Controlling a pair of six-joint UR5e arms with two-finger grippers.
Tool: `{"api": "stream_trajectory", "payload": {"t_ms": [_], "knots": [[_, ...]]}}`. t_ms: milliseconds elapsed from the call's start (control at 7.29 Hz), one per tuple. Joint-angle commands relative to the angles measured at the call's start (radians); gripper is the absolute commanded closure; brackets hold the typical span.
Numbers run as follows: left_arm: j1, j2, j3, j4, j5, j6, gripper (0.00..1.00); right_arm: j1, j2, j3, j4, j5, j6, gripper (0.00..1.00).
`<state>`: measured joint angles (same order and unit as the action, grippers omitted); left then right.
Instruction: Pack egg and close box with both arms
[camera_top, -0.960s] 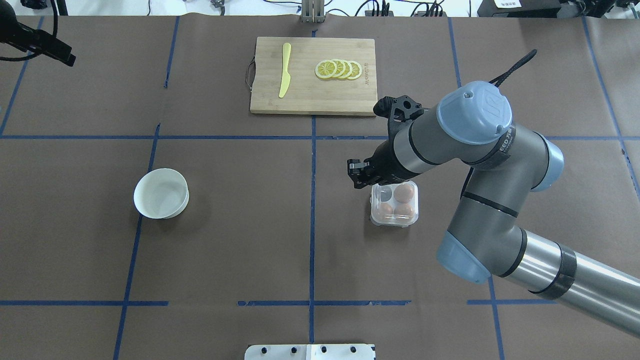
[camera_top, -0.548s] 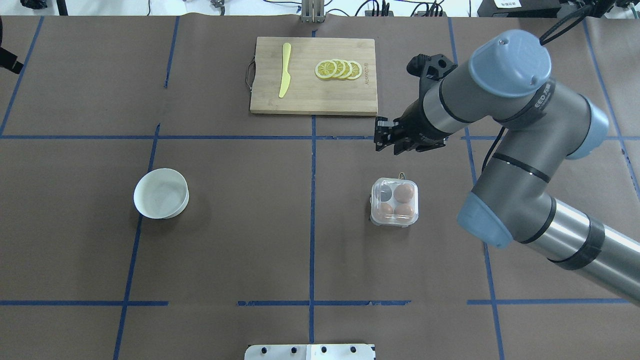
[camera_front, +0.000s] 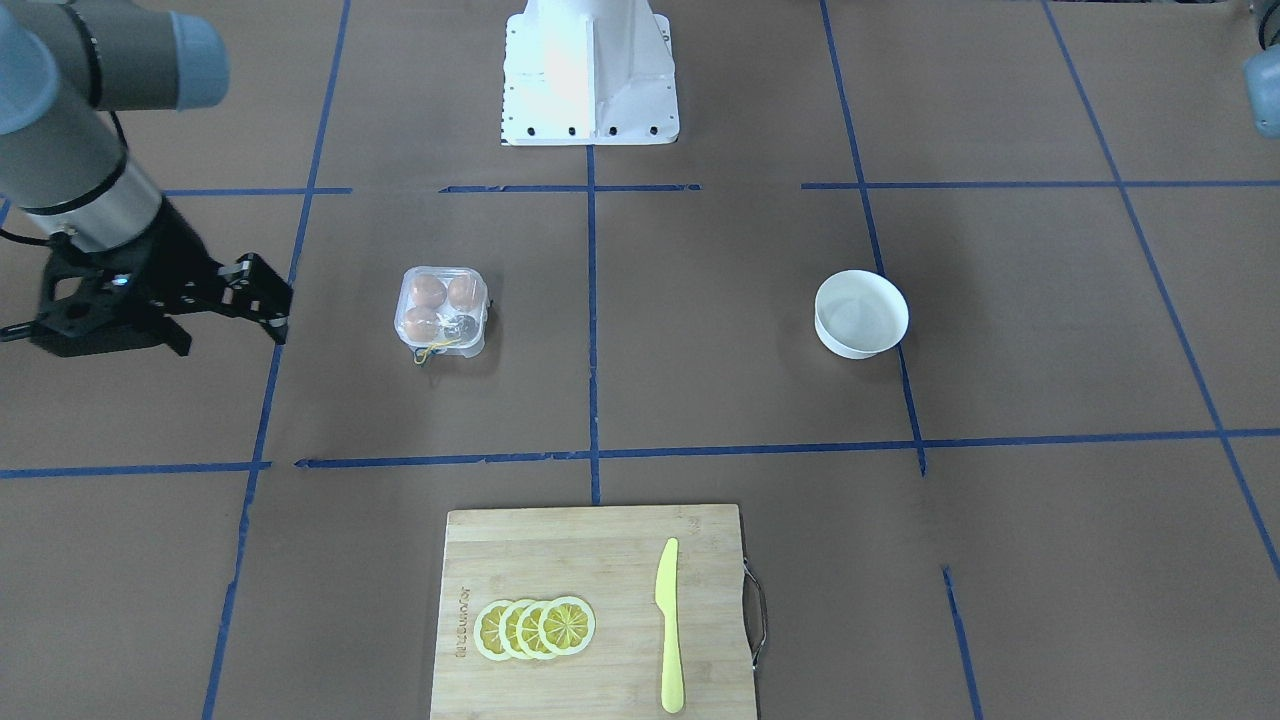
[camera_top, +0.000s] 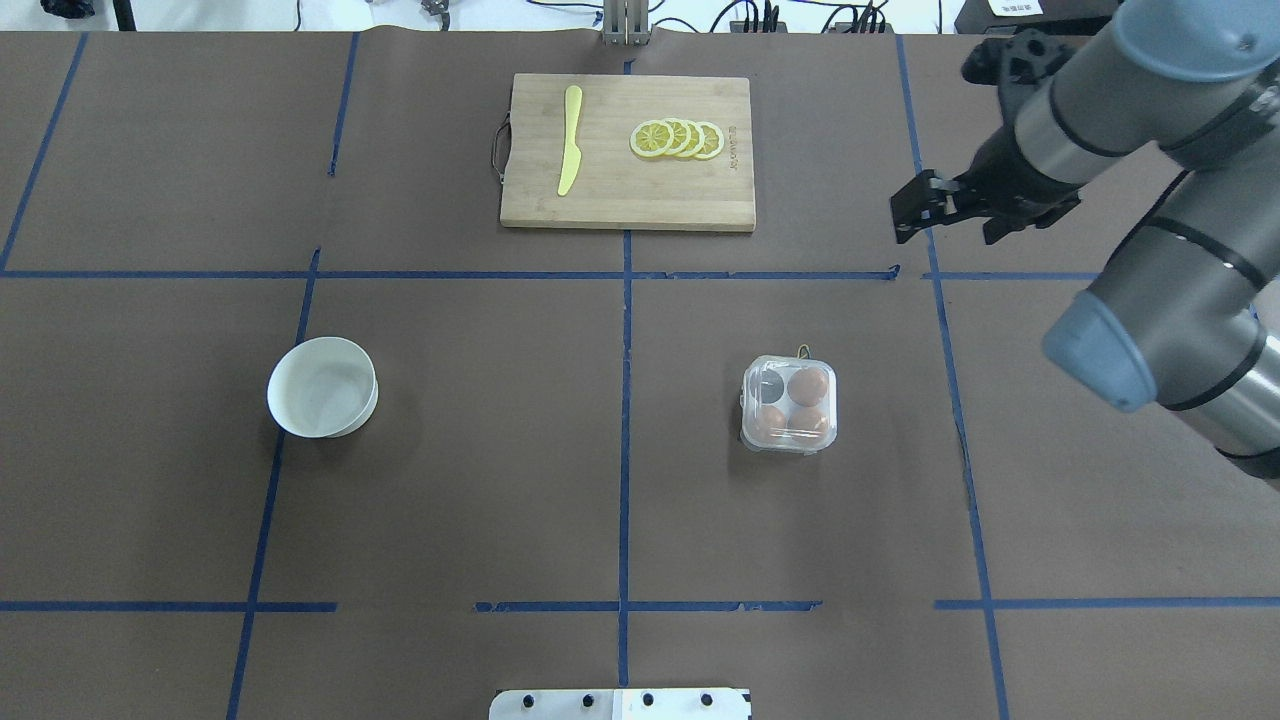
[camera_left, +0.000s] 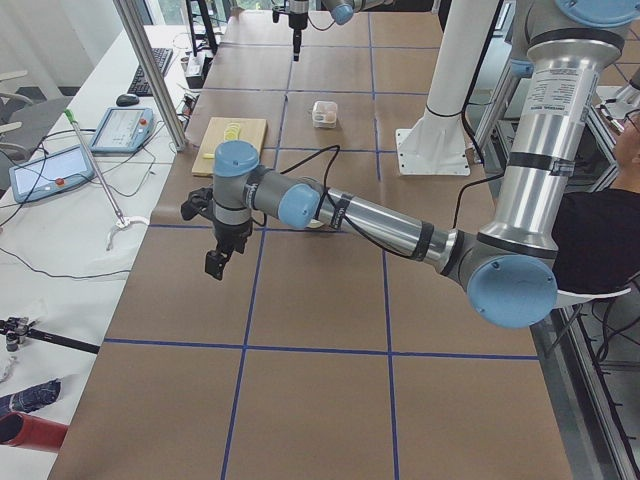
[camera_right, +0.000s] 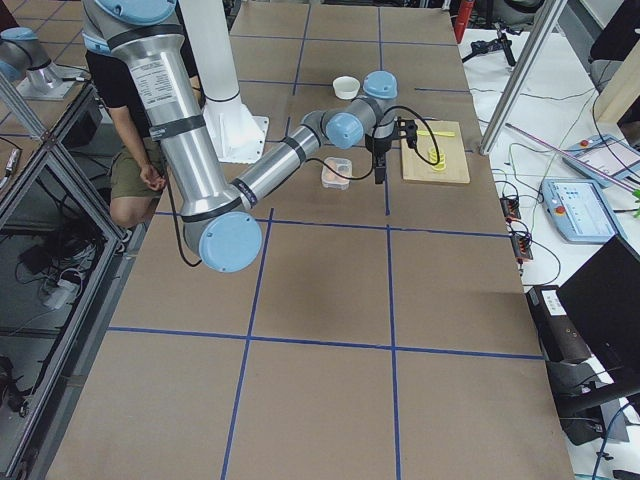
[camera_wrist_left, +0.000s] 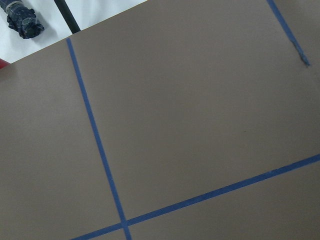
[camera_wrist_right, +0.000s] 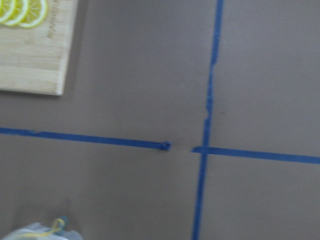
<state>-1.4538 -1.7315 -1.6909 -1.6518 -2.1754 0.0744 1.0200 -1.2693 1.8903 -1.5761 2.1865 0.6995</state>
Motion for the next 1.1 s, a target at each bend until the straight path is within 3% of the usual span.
{"api": "stream_trajectory", "payload": {"t_ms": [0, 274, 685, 960], "knots": [[-0.107, 0.07, 0.074, -0.003, -0.085, 0.189, 0.0, 0.217, -0.169, -0.011, -0.007, 0.14, -0.359, 0.0], [-0.115, 0.14, 0.083, -0.005, -0.142, 0.176, 0.0, 0.384, -0.29, -0.091, -0.005, 0.211, -0.632, 0.0], [-0.115, 0.164, 0.068, -0.013, -0.146, 0.03, 0.0, 0.552, -0.366, -0.215, -0.002, 0.211, -0.783, 0.0], [-0.115, 0.174, 0.065, -0.013, -0.146, 0.034, 0.0, 0.577, -0.378, -0.237, -0.002, 0.175, -0.842, 0.0]]}}
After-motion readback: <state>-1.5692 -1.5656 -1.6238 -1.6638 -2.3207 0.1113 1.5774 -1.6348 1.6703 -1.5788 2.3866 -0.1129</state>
